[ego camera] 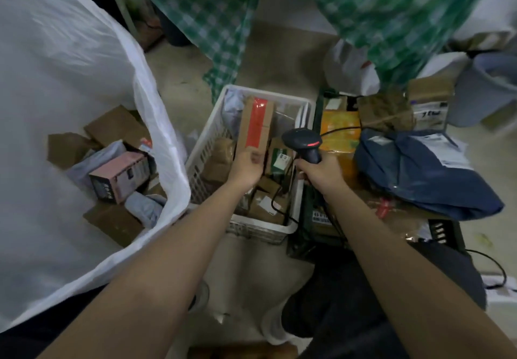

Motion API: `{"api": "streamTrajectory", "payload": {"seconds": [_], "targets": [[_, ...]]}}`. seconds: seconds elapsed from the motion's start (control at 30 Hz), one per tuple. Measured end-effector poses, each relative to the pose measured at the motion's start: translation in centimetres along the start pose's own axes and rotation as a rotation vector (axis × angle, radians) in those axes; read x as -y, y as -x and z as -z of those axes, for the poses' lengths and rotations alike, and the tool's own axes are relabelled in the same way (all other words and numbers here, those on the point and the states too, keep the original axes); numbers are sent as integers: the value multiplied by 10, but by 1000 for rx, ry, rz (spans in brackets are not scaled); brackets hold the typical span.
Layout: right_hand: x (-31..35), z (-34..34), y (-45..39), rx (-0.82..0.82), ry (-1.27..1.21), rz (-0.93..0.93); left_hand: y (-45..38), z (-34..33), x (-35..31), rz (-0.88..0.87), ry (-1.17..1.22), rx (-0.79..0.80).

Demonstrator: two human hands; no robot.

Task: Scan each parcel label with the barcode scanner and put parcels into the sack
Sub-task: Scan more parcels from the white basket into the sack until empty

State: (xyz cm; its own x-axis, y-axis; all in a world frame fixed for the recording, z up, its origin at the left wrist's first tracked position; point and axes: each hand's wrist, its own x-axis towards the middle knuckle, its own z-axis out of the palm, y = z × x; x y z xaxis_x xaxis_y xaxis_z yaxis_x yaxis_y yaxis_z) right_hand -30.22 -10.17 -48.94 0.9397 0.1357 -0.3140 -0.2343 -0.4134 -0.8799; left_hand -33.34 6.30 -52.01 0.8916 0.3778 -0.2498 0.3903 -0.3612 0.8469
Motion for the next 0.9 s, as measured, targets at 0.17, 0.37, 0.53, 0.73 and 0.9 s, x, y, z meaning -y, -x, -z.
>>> {"api": "streamTrajectory", "payload": {"seconds": [0.17, 0.37, 0.53, 0.73, 0.9], "targets": [[-11, -29, -41, 39, 51, -13, -48, -9, 63, 130, -69, -14], [-35, -64, -95, 117, 110, -57, -95, -20, 132, 254, -78, 68], [-57, -71, -116, 155, 102, -94, -119, -31, 166, 147, -286, 208], [-65, -72, -121, 201, 46, -114, -139, -36, 174, -129, -799, 418], [-59, -71, -119, 173, 0, -120, -135, -33, 178, -63, -741, 363]]}}
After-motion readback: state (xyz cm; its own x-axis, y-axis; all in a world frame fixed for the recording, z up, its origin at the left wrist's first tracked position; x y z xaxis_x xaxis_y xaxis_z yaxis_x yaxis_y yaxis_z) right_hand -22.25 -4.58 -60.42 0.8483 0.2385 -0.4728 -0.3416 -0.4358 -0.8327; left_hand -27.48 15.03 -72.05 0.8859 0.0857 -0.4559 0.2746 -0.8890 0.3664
